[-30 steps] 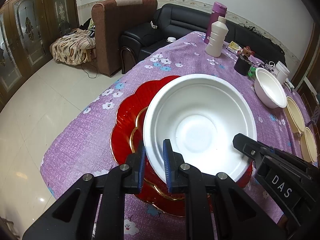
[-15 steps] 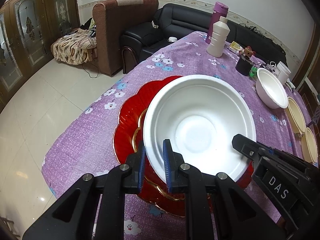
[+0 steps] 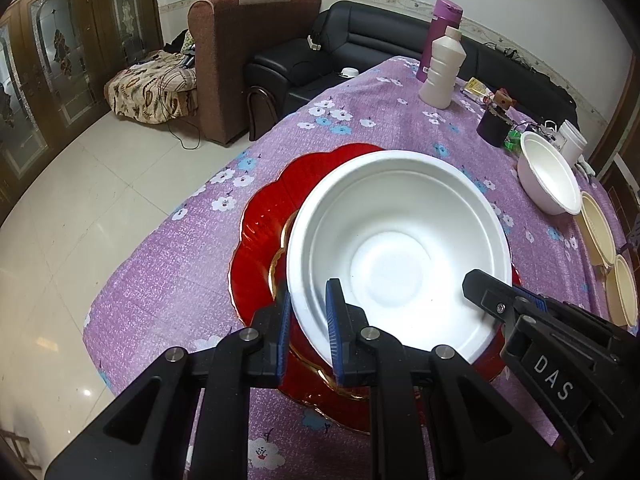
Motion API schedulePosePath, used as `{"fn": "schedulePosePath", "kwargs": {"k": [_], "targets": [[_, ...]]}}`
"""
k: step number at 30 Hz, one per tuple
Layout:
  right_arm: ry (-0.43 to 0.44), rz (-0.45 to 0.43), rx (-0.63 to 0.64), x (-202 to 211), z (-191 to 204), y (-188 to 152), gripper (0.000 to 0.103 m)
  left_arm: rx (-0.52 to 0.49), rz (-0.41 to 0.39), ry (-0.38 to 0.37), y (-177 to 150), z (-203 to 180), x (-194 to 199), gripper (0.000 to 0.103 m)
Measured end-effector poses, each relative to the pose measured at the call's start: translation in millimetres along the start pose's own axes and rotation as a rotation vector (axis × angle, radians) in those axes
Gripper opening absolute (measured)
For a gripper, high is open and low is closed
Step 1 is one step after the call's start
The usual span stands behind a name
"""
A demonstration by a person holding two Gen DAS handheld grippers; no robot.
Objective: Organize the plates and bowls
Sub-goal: 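Lower the held white foam bowl with both grippers onto the red plates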
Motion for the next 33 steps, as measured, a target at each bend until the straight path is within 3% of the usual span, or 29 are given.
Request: {"fn": "schedulePosePath", "kwargs": {"k": [33], "targets": [[0.000,0.006,-0.012,-5.1,-2.4,1.2,0.016,0.011,0.006,-0.012,3.3,-0.9,-0.2,0.015]]}}
Point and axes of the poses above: each gripper's, at about its wrist camera, not at the fingertips, and x roughly against the way its jaws point, z to its left, y to its top, the point moved 2 cm from there along -x, roughly the way its jaws point, and after that the axes turned 15 degrees about -x, right-handed, at the moved point
